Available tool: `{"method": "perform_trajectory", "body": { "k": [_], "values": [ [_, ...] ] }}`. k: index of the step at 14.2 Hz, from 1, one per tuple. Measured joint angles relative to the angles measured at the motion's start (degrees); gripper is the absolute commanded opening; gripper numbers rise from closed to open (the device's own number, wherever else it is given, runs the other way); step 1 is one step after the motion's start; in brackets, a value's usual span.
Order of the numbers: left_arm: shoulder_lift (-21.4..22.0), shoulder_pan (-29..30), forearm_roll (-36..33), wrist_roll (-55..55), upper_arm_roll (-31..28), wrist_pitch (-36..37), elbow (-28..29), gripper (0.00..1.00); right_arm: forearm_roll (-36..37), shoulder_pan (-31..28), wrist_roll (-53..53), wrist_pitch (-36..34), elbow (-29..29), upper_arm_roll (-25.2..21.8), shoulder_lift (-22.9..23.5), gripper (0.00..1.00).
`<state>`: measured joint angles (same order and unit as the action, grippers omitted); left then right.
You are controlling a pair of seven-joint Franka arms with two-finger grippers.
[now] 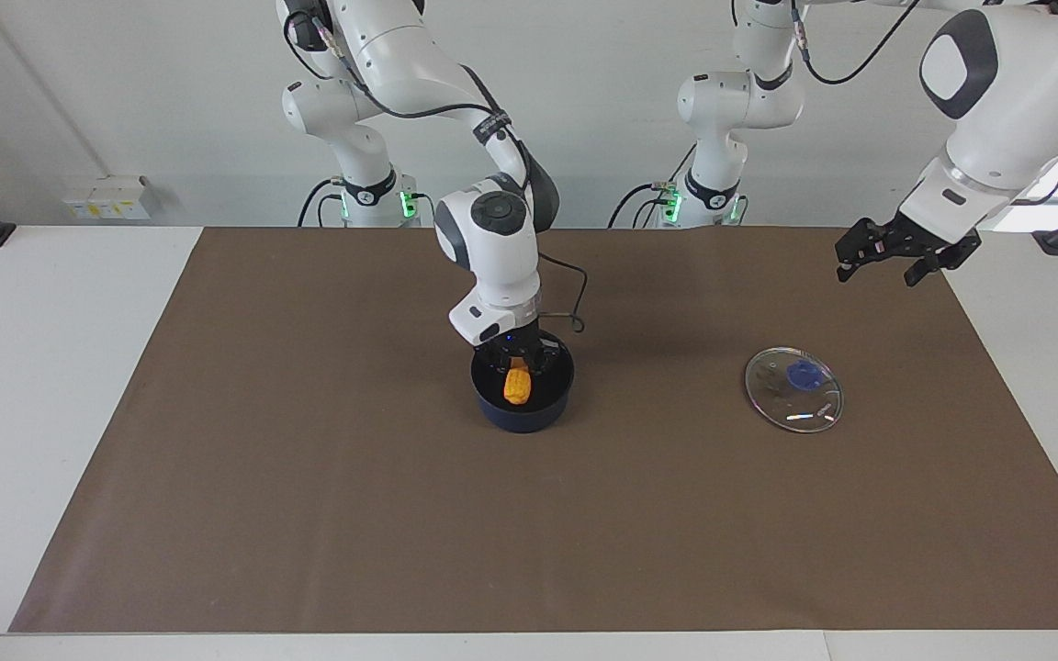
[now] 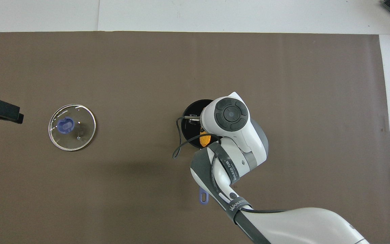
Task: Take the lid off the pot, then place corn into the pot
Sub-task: 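Lower the corn into the pot with the right gripper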
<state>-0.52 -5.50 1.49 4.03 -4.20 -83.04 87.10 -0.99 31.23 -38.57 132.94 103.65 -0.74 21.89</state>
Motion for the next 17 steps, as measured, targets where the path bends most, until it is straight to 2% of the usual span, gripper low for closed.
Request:
{"method": "perform_trajectory", "body": {
  "k": [1,2,4,8,17],
  "values": [
    [0.8,0.0,0.0,-0.3,0.1,0.1,1.1,1.0,0.0,0.0,0.0,0.0,0.0,0.0,0.0,0.31],
    [1.3,0.0,0.0,-0.4,0.1,0.1,2.0,1.0,0.0,0.0,0.1,0.0,0.0,0.0,0.0,0.35],
    [1.7,0.0,0.0,-0.4,0.1,0.1,3.2,1.0,0.0,0.0,0.4,0.0,0.0,0.0,0.0,0.37],
    [1.8,0.0,0.0,0.4,0.2,-0.1,3.2,1.0,0.0,0.0,0.5,0.0,0.0,0.0,0.0,0.59],
    [1.9,0.0,0.0,2.6,0.1,-1.6,2.9,1.0,0.0,-0.3,0.6,1.8,-0.4,-0.1,0.0,0.63]
  ]
}}
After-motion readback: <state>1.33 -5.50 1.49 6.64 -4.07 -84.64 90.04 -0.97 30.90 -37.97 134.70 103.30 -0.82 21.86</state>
